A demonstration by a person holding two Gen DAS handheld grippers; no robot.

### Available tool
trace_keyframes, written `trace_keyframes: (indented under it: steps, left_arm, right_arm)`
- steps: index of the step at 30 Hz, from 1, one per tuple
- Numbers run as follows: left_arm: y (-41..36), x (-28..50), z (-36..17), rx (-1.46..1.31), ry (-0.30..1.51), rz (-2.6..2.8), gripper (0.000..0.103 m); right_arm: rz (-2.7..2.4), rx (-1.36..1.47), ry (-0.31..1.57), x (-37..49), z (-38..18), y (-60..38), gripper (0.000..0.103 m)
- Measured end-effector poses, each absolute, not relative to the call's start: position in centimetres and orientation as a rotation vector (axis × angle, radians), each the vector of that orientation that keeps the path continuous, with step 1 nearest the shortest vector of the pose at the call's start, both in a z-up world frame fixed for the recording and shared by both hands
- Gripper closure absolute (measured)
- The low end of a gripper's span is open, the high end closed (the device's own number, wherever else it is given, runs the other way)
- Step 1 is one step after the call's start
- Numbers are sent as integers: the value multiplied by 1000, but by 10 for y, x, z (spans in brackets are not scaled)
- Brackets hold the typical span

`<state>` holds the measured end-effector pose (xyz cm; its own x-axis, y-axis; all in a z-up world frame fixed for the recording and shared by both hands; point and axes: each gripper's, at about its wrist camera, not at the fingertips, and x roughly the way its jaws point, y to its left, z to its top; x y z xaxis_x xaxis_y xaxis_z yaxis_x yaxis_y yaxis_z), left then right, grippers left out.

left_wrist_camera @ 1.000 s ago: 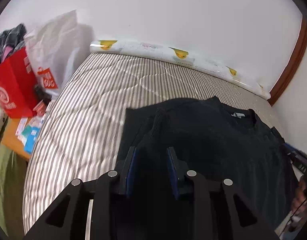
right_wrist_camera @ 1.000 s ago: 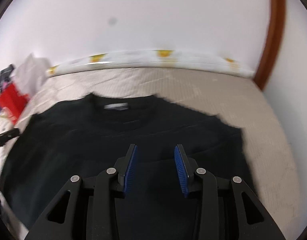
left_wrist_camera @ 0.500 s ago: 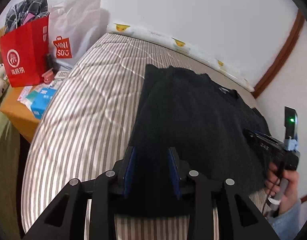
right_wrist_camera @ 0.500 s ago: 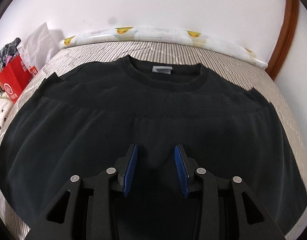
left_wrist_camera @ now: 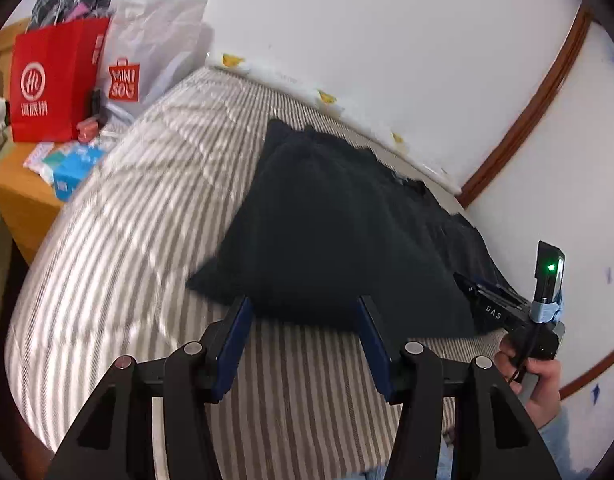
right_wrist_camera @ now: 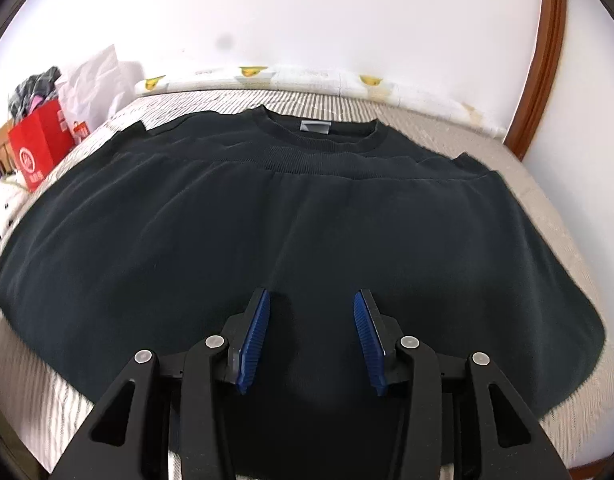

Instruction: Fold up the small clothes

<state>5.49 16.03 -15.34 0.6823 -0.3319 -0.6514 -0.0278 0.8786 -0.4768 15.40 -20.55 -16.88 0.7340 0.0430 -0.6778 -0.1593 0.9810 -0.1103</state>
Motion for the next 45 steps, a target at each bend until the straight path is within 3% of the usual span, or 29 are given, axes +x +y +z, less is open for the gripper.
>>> trace_keyframes:
  steps: [11, 22, 32, 45]
  left_arm:
    - [161, 59, -179, -655, 819, -214, 52]
    - [161, 93, -183, -767, 808, -149, 54]
    - [136, 101, -154, -577, 790, -18, 82]
    - [21, 121, -65, -301, 674, -226, 87]
  right_arm:
    - [168, -179, 752, 97, -178, -217, 59]
    - [169, -110, 716, 77, -150, -257, 58]
    - [114, 8, 701, 75, -146, -310, 58]
    - [102, 166, 666, 62, -144, -362, 58]
